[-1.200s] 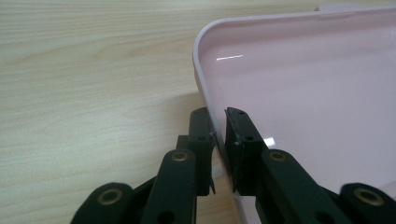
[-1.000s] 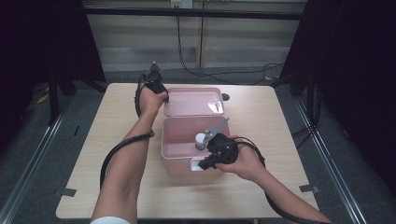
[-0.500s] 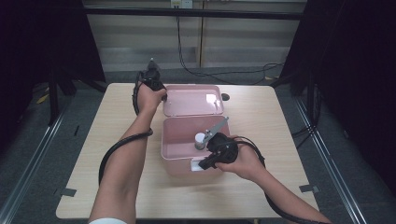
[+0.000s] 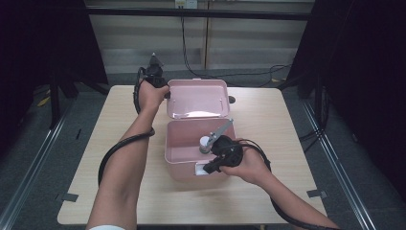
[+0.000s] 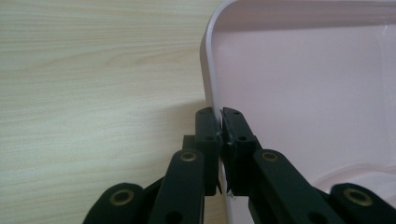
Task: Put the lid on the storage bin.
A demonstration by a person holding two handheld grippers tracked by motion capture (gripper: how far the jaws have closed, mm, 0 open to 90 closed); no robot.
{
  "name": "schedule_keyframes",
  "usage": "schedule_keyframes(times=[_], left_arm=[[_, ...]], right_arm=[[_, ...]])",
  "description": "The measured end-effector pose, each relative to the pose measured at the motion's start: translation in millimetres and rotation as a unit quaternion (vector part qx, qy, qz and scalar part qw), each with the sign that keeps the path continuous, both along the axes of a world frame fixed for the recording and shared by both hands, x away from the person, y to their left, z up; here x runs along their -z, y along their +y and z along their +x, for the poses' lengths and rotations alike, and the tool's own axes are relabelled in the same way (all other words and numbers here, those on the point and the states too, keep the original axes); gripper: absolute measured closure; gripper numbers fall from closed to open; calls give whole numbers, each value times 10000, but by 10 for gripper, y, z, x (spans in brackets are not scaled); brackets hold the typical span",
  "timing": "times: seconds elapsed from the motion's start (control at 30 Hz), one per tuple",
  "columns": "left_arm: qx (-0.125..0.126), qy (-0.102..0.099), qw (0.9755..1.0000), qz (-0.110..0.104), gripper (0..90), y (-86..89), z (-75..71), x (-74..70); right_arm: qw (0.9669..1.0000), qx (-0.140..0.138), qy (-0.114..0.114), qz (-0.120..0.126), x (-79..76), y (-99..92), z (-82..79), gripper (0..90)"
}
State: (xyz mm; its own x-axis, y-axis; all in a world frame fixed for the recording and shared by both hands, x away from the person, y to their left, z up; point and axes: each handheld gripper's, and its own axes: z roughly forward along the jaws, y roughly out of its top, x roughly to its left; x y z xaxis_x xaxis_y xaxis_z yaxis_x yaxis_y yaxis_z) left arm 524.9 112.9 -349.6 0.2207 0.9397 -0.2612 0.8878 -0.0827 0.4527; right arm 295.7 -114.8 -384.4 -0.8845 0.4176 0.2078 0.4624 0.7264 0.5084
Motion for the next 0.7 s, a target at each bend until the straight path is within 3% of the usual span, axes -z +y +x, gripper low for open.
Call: schedule_keyframes(times=[0.17, 0.7], left_arm=[[-3, -13, 10000, -68, 865, 15, -20, -70], [108, 75, 9999, -7, 880, 12, -58, -290]], right_arm=[[10000, 23, 13, -17, -3, 11, 0, 900], [9999, 74, 72, -118, -19, 46, 20, 900]])
